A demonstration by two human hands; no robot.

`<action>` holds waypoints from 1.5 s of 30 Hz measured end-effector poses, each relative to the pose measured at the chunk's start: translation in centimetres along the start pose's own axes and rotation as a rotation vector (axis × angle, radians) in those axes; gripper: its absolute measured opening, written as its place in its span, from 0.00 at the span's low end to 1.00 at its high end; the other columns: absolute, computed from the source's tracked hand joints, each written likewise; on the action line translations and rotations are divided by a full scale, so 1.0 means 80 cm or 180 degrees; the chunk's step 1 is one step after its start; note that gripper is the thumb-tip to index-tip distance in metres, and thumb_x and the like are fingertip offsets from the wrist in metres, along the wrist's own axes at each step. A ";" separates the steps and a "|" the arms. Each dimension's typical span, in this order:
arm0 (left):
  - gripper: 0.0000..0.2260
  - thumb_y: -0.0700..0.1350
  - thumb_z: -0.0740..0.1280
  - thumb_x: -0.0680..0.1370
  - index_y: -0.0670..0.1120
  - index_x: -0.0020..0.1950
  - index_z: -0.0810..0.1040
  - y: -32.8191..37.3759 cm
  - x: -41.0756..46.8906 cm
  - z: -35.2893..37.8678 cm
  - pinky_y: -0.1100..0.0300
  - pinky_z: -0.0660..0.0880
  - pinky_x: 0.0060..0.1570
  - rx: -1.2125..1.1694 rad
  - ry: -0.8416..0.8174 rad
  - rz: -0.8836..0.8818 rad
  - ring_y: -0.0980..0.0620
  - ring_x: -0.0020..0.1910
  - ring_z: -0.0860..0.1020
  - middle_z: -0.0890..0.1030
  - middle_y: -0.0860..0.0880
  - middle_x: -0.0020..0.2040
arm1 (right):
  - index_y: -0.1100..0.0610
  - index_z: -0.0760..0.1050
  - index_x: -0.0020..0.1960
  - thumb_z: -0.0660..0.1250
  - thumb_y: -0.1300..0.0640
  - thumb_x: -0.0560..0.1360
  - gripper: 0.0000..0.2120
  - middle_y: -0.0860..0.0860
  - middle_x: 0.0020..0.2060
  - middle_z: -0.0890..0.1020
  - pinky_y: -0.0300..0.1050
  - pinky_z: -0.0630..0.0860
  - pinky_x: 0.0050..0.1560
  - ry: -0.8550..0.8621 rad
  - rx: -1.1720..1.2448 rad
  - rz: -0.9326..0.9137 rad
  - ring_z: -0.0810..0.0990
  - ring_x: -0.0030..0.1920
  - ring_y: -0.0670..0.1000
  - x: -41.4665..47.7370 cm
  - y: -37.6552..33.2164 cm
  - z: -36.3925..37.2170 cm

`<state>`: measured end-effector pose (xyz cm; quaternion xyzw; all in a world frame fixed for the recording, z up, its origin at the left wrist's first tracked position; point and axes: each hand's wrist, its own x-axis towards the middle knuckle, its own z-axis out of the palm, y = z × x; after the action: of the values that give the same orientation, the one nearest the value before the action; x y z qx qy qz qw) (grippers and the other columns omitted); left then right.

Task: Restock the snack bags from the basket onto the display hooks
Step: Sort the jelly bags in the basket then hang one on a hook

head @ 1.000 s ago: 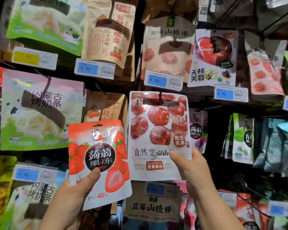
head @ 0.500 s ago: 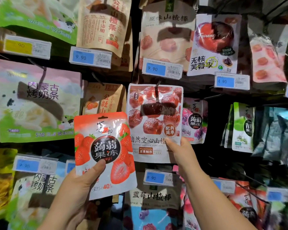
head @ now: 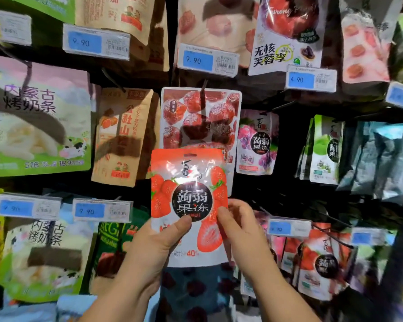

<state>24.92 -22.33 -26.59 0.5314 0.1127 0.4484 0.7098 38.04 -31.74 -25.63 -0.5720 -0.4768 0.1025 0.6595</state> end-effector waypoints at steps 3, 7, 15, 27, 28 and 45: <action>0.18 0.38 0.70 0.68 0.44 0.57 0.80 -0.017 -0.005 0.021 0.59 0.81 0.35 -0.0029 -0.0085 0.0027 0.47 0.42 0.86 0.86 0.43 0.47 | 0.38 0.78 0.55 0.66 0.32 0.69 0.18 0.45 0.52 0.85 0.56 0.78 0.60 -0.0044 0.0125 0.0104 0.83 0.55 0.49 -0.017 0.016 -0.008; 0.16 0.39 0.71 0.67 0.44 0.55 0.81 -0.043 -0.013 0.044 0.60 0.80 0.33 -0.0009 -0.0086 -0.0132 0.48 0.39 0.86 0.87 0.43 0.45 | 0.45 0.79 0.58 0.69 0.41 0.75 0.14 0.48 0.52 0.85 0.59 0.77 0.62 0.0144 0.0308 0.0242 0.83 0.55 0.50 -0.034 0.027 -0.032; 0.20 0.44 0.78 0.63 0.44 0.53 0.83 -0.107 -0.033 0.084 0.48 0.80 0.47 0.0253 -0.0246 -0.0528 0.45 0.43 0.85 0.87 0.43 0.45 | 0.43 0.81 0.54 0.71 0.44 0.72 0.11 0.50 0.52 0.86 0.61 0.76 0.63 0.0658 0.0483 0.0537 0.84 0.55 0.52 -0.078 0.068 -0.089; 0.07 0.47 0.71 0.75 0.44 0.45 0.81 -0.194 -0.045 0.137 0.69 0.74 0.37 0.0921 -0.1074 -0.1065 0.59 0.35 0.81 0.85 0.53 0.36 | 0.52 0.82 0.51 0.73 0.42 0.68 0.17 0.51 0.43 0.85 0.57 0.76 0.60 0.1634 0.0703 0.1005 0.82 0.53 0.58 -0.135 0.147 -0.167; 0.05 0.45 0.69 0.78 0.45 0.44 0.80 -0.198 -0.044 0.142 0.72 0.71 0.32 0.1012 -0.1133 -0.1073 0.63 0.31 0.79 0.83 0.57 0.32 | 0.50 0.83 0.50 0.74 0.43 0.71 0.14 0.53 0.45 0.86 0.61 0.76 0.61 0.1708 0.0683 0.1042 0.83 0.53 0.59 -0.137 0.153 -0.171; 0.12 0.40 0.76 0.72 0.45 0.54 0.81 -0.279 -0.028 0.168 0.49 0.79 0.58 0.1066 -0.1519 -0.1785 0.44 0.54 0.83 0.86 0.47 0.50 | 0.59 0.78 0.48 0.67 0.55 0.80 0.07 0.56 0.41 0.83 0.52 0.81 0.43 0.3111 0.0868 0.1330 0.83 0.42 0.56 -0.144 0.188 -0.212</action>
<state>43.70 -33.55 -40.85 0.6775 0.1568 0.0768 0.7145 50.83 -45.82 -42.52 -0.5449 0.0264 0.0145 0.8380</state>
